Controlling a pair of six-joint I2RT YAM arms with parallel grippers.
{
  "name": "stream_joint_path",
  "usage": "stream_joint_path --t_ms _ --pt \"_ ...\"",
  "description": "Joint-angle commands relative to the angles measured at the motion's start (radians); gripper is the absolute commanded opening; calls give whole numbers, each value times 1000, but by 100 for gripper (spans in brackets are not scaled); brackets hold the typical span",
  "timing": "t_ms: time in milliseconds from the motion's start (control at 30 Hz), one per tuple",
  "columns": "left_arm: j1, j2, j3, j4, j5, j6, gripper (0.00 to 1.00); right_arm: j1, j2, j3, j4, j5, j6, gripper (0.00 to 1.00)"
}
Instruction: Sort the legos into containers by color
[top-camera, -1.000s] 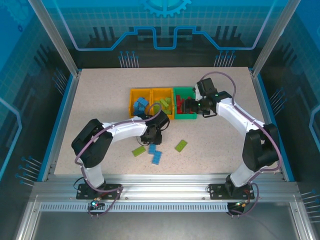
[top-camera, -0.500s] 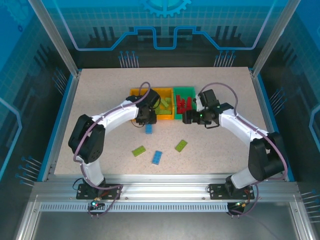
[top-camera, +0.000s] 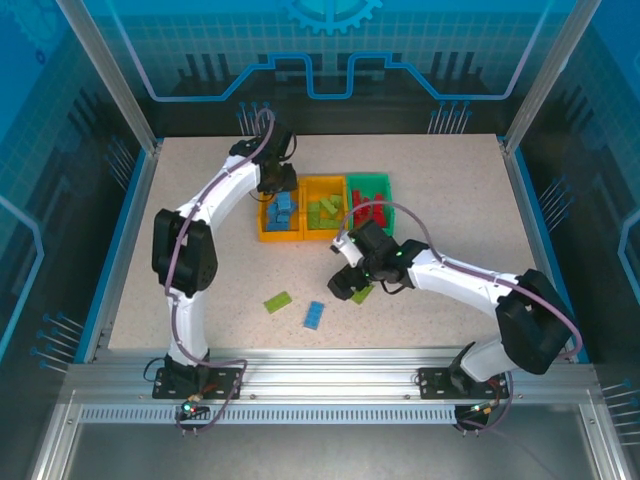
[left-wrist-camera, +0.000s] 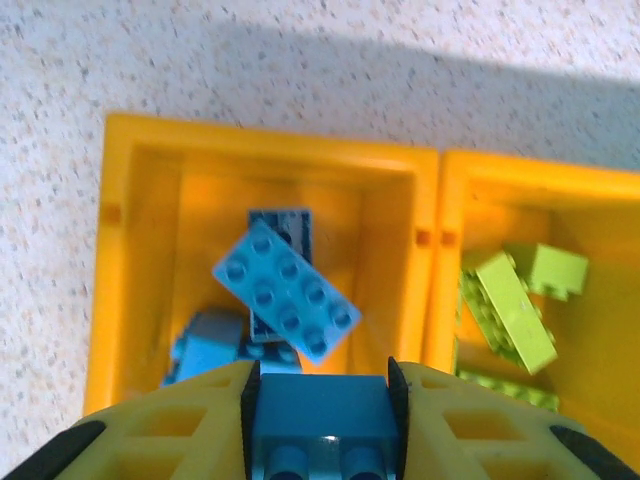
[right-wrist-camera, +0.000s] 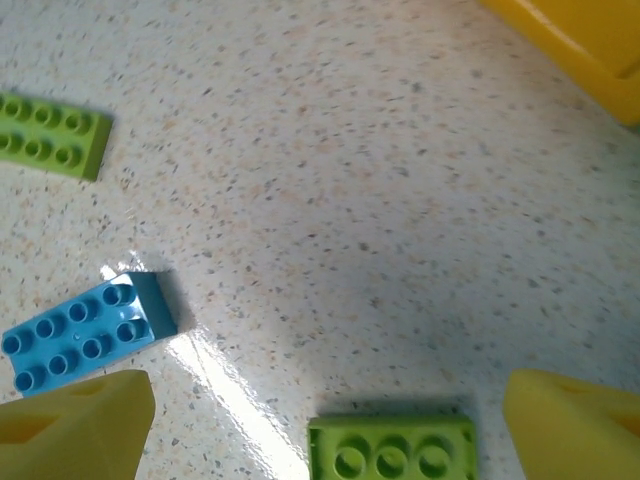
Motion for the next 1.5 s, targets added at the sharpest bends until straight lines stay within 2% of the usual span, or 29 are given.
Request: stream_joint_path --t_ms 0,167,267,467,567,700,867,1000,1067,1367,1467 --pt "24 68 78 -68 19 47 36 36 42 17 32 2 -78 93" --pt "49 105 95 -49 58 23 40 98 93 48 35 -69 -147 96" --pt "53 100 87 -33 71 13 50 140 117 64 24 -112 -197 98" --pt "53 27 36 22 150 -27 98 205 187 107 -31 -118 -264 100" --pt "53 -52 -35 75 194 -56 99 220 220 138 -52 -142 -255 100" --pt "53 -174 -156 141 229 -80 99 253 271 163 -73 -111 -273 100" --pt "53 -307 -307 176 225 -90 99 264 326 192 -79 -99 -283 100" --pt "57 -395 -419 202 229 -108 99 265 379 219 -104 -95 -289 95" --pt "57 -426 -461 204 229 -113 99 270 392 226 -108 -85 -291 91" --pt "71 -573 -640 222 205 -143 99 280 397 243 -129 -44 -305 53" --pt "78 -619 -682 202 173 -143 99 275 367 249 -130 -47 -299 49"
